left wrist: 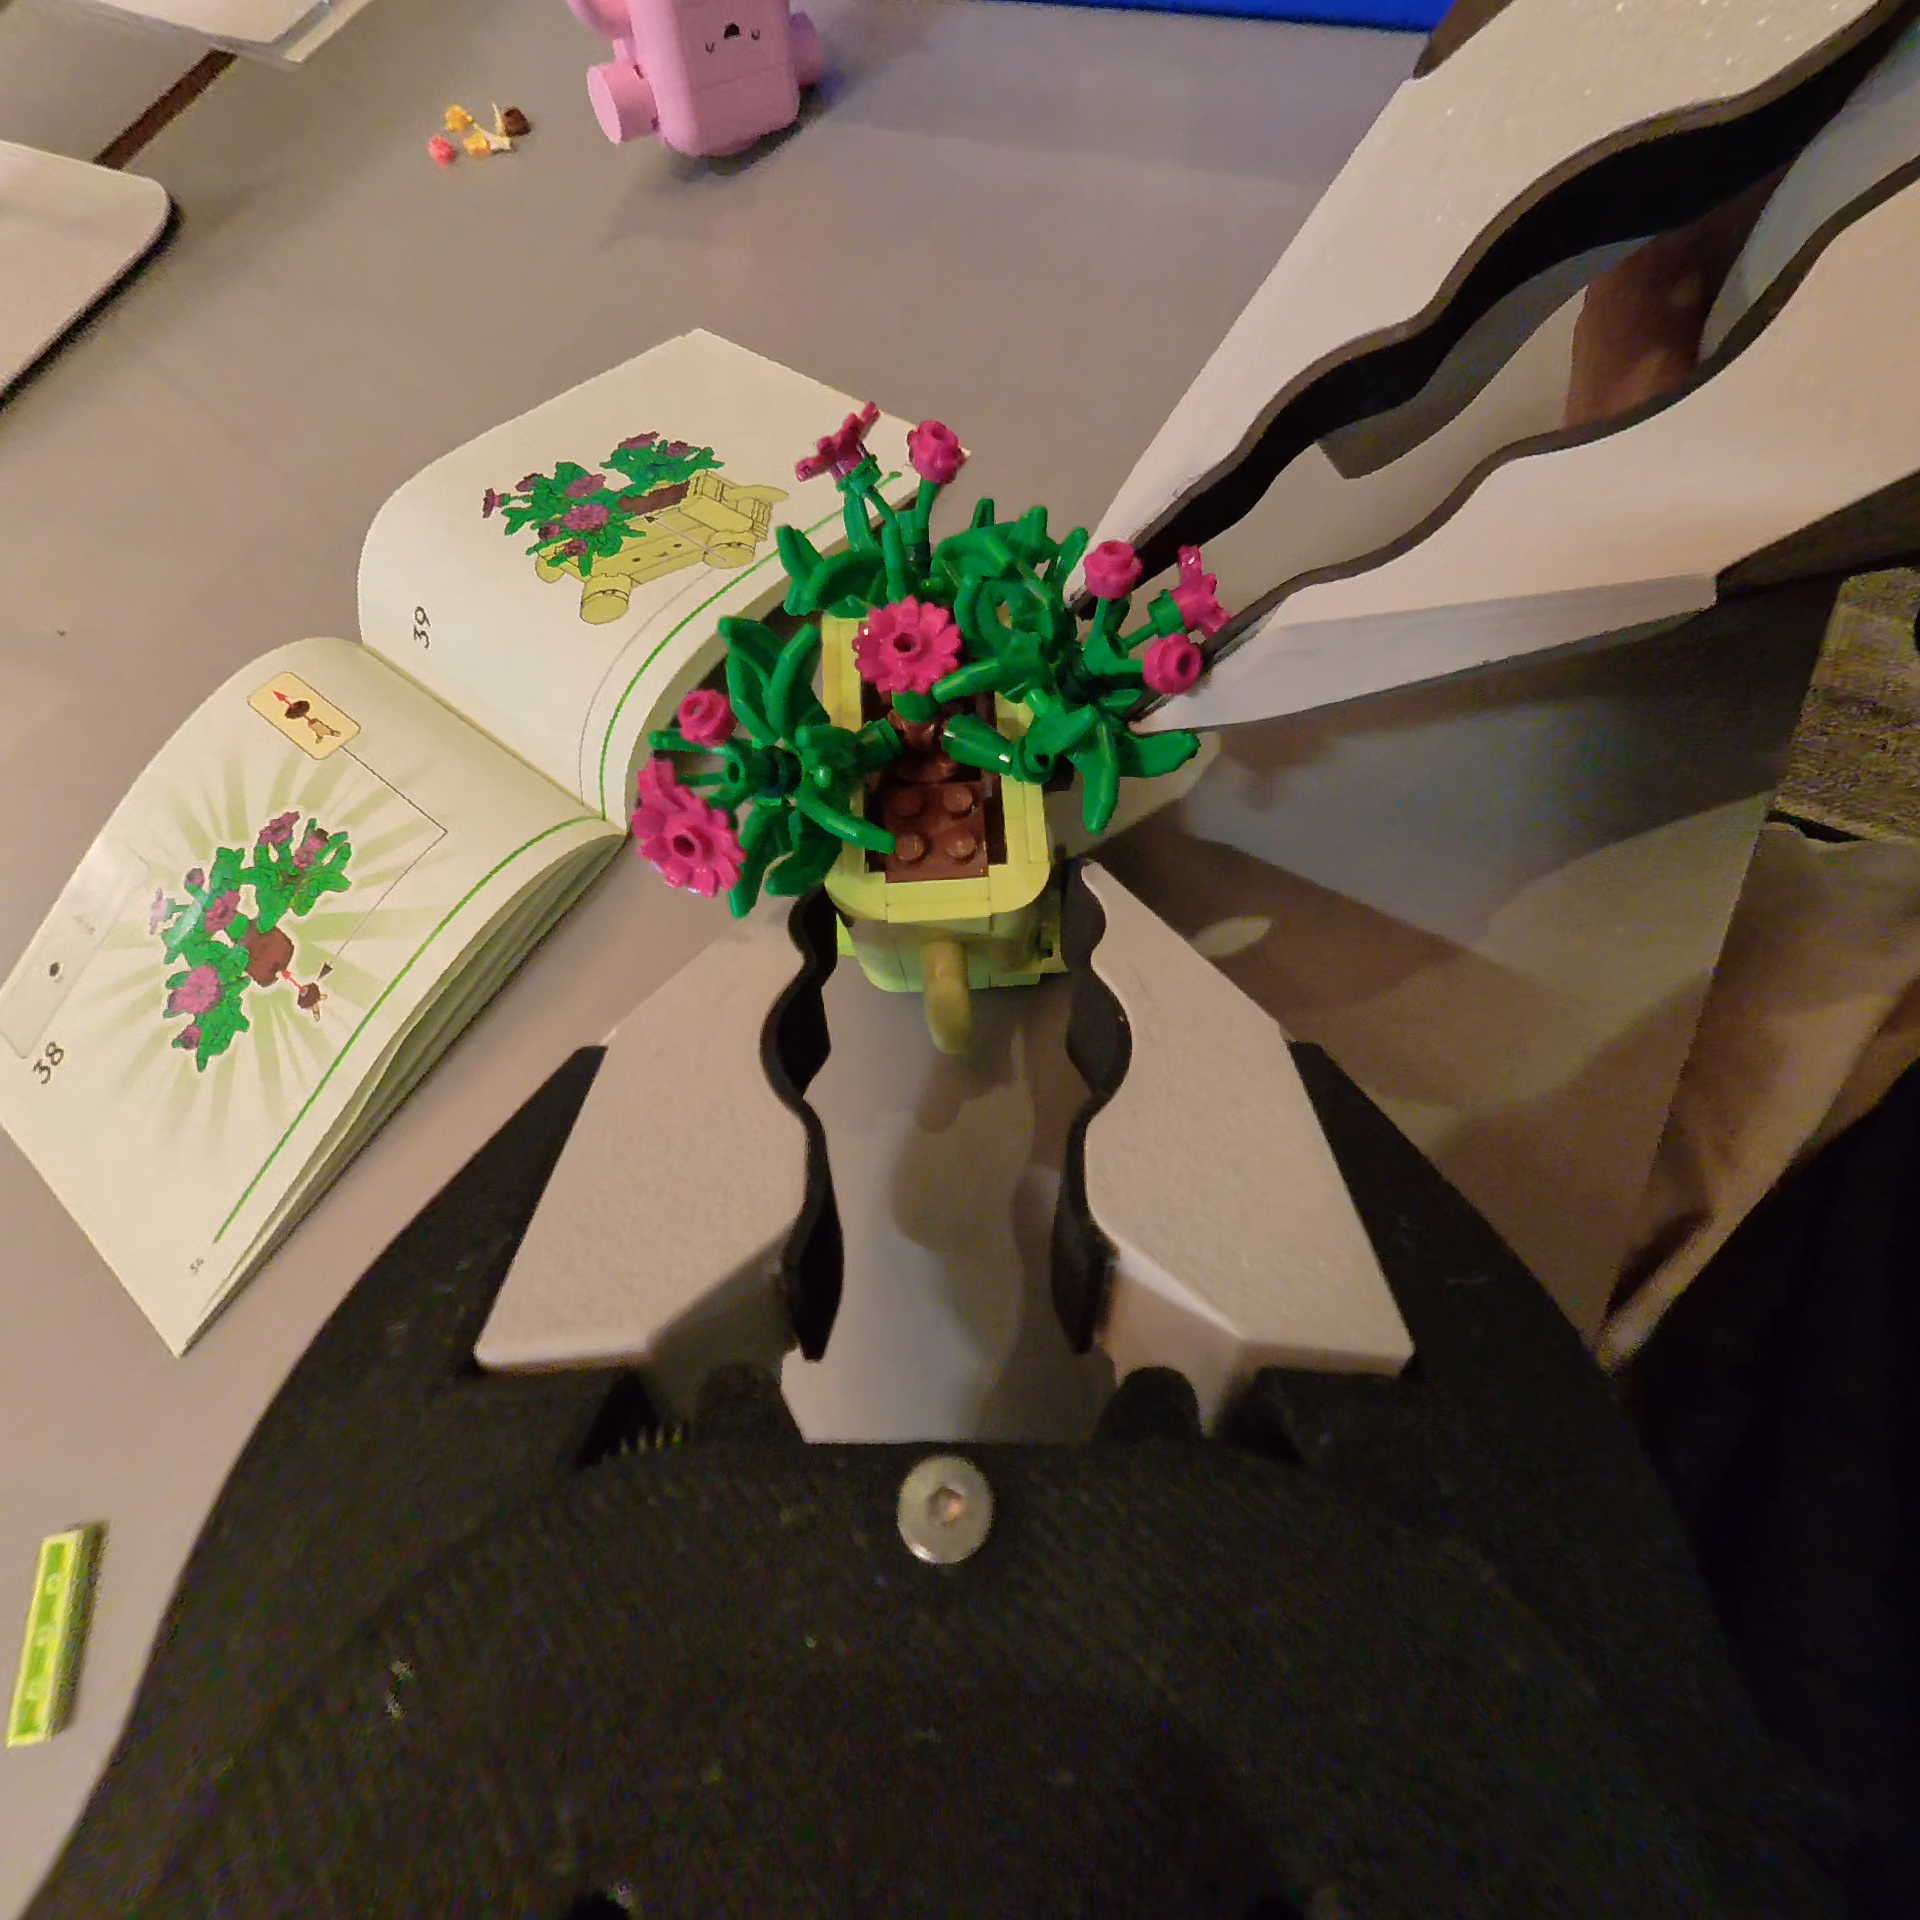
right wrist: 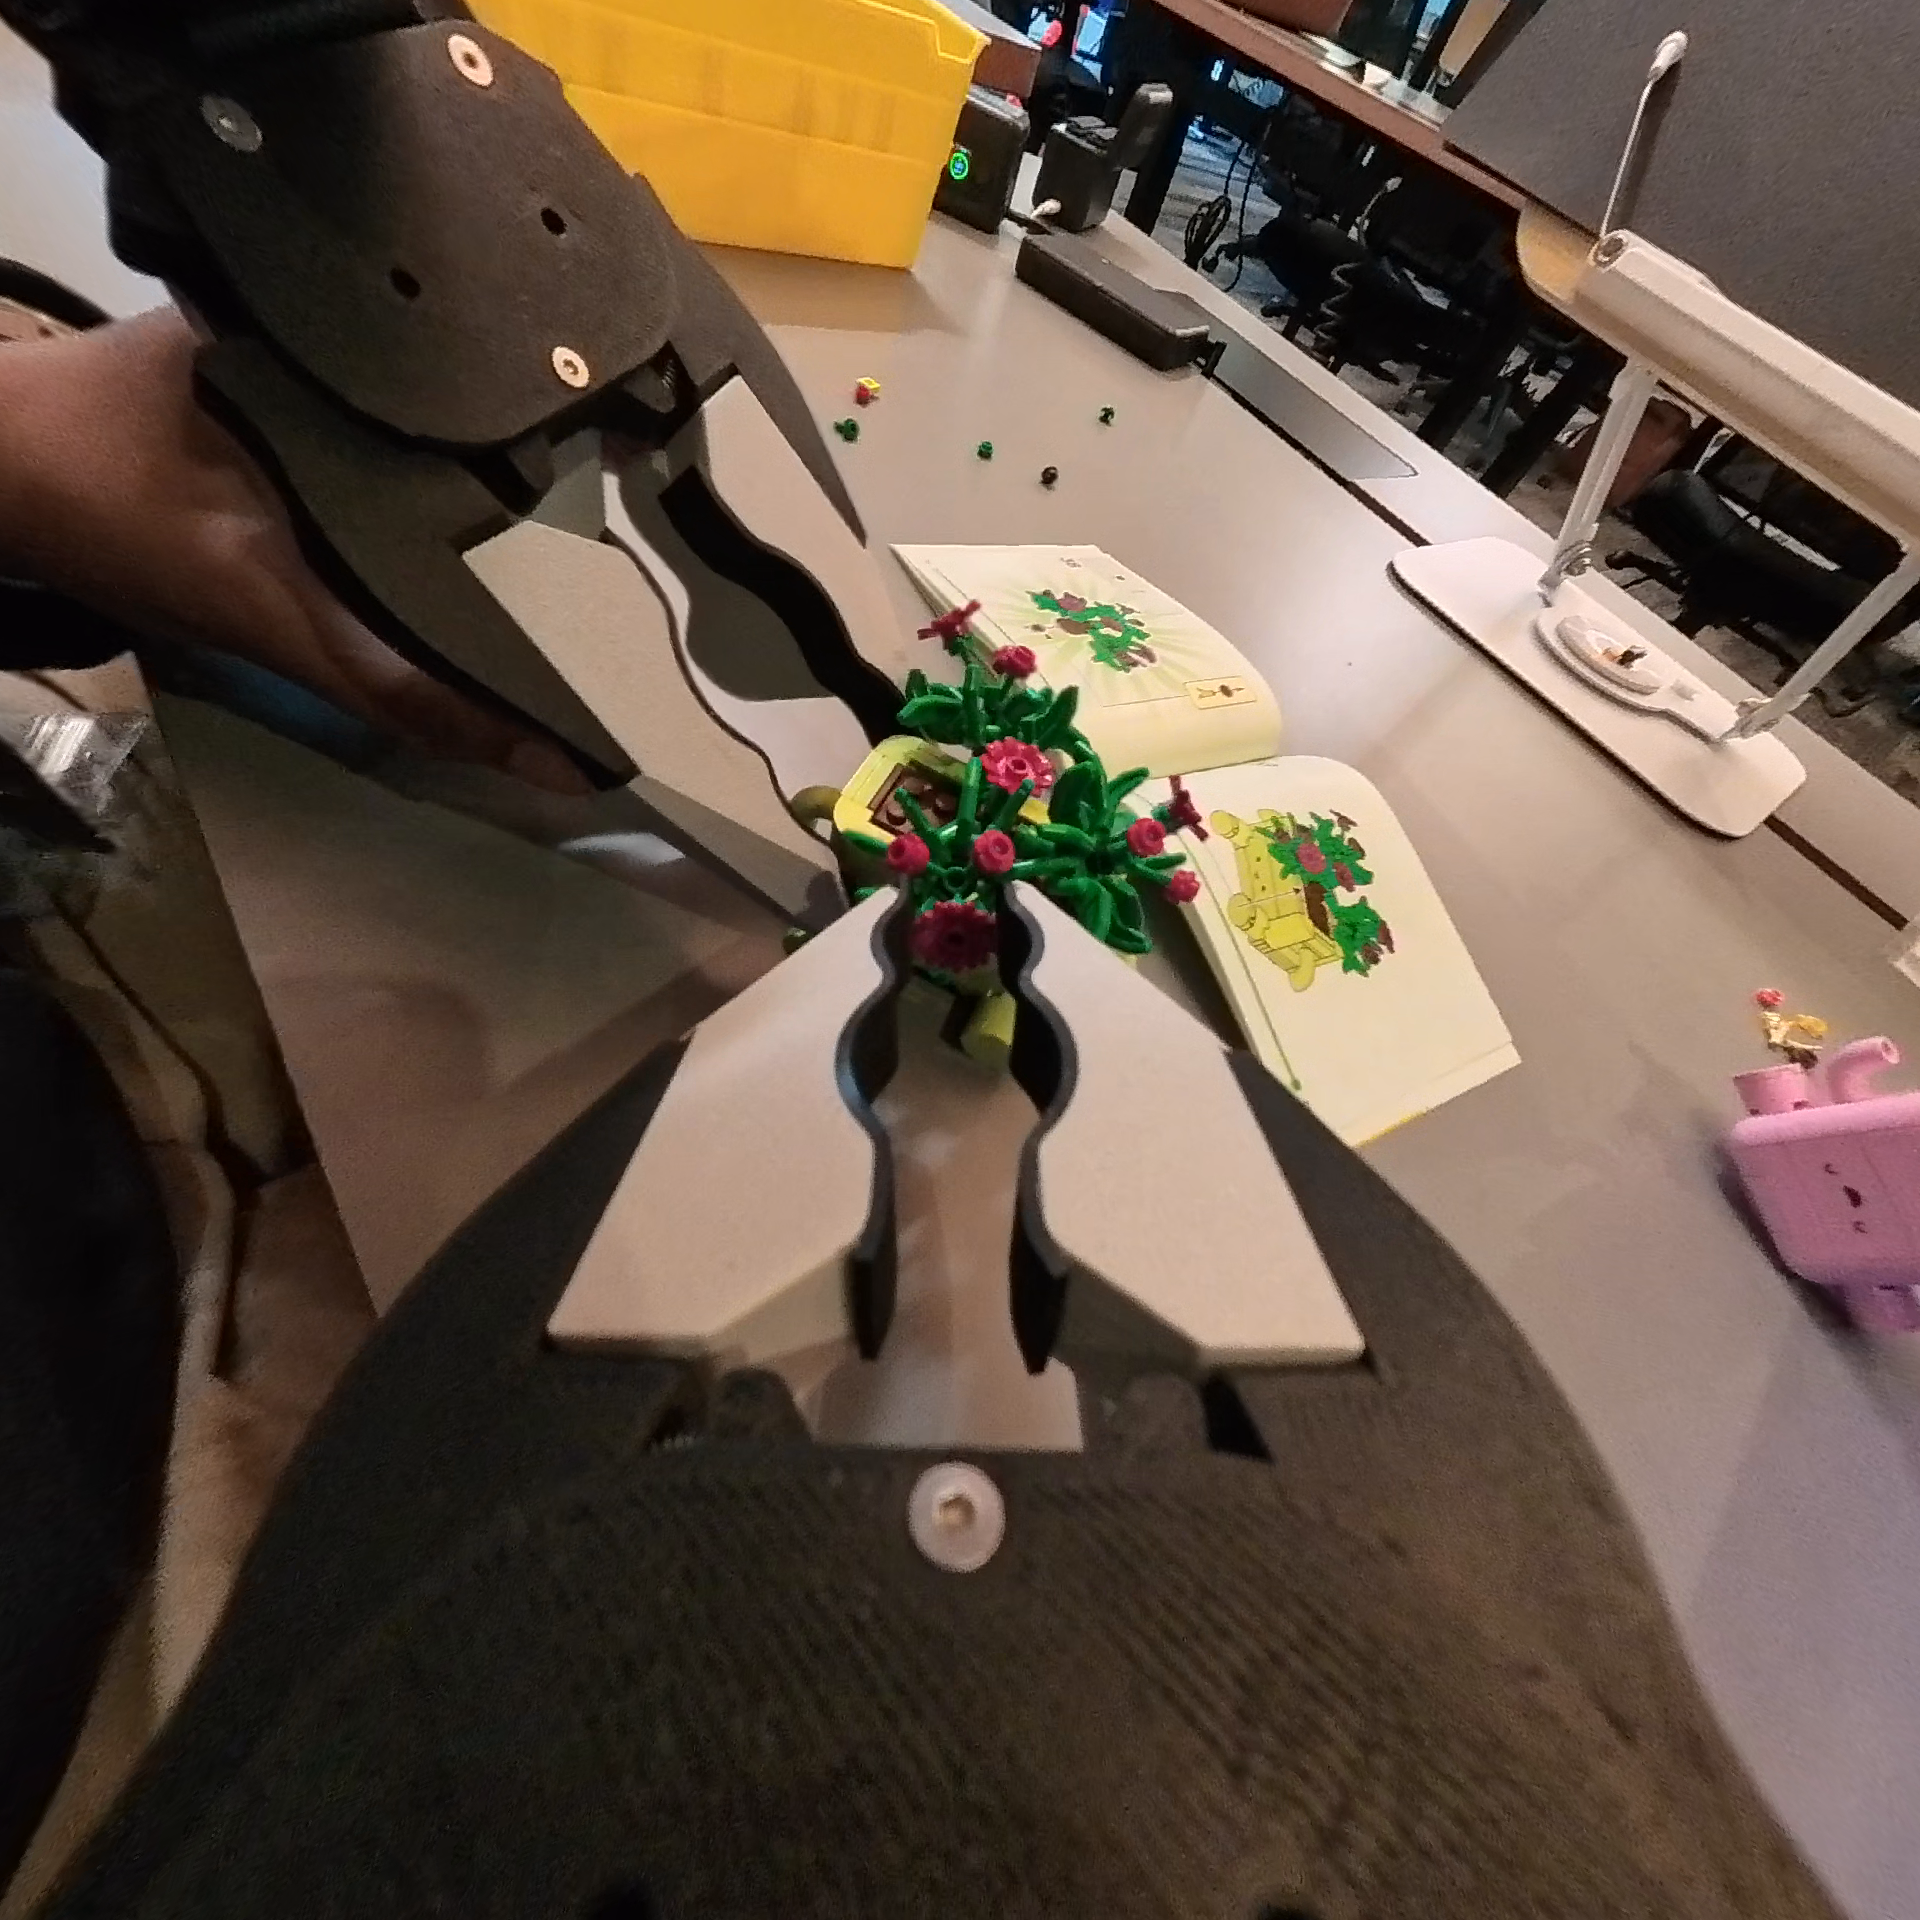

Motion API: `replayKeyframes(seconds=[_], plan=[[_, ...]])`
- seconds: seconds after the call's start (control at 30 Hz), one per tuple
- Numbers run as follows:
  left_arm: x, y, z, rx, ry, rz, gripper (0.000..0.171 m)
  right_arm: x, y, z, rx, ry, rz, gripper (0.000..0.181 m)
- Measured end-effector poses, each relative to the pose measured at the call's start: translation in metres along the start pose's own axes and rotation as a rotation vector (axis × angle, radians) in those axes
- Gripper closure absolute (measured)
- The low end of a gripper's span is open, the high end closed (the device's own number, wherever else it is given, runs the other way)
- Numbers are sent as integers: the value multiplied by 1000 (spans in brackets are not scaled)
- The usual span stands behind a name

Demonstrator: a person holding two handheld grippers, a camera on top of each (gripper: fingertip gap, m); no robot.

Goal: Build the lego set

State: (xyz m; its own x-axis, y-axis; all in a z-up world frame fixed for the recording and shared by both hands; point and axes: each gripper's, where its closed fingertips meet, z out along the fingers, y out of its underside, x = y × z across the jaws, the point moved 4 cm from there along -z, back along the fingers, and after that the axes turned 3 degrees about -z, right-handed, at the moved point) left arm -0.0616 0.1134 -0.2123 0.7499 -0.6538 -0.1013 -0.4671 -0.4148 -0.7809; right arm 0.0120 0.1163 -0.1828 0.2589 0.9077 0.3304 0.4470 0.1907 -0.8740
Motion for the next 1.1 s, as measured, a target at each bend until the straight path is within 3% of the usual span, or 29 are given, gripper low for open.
replayKeyframes(seconds=[0.5, 0.83, 0.97, 1.1], plan=[[13, 12, -10, -39, 45, -265, 125, -11, -2, -15, 12, 28, 36, 168], [32, 15, -17, -33, 135, -318, 122, -13, -2, -21, 27, 25, 65, 167], [37, 22, -30, -21, 248, -338, 106, -14, -2, -22, 27, 25, 56, 168], [29, 30, -43, -39, 246, -252, 101, -16, -2, -25, 33, 28, 50, 168]])
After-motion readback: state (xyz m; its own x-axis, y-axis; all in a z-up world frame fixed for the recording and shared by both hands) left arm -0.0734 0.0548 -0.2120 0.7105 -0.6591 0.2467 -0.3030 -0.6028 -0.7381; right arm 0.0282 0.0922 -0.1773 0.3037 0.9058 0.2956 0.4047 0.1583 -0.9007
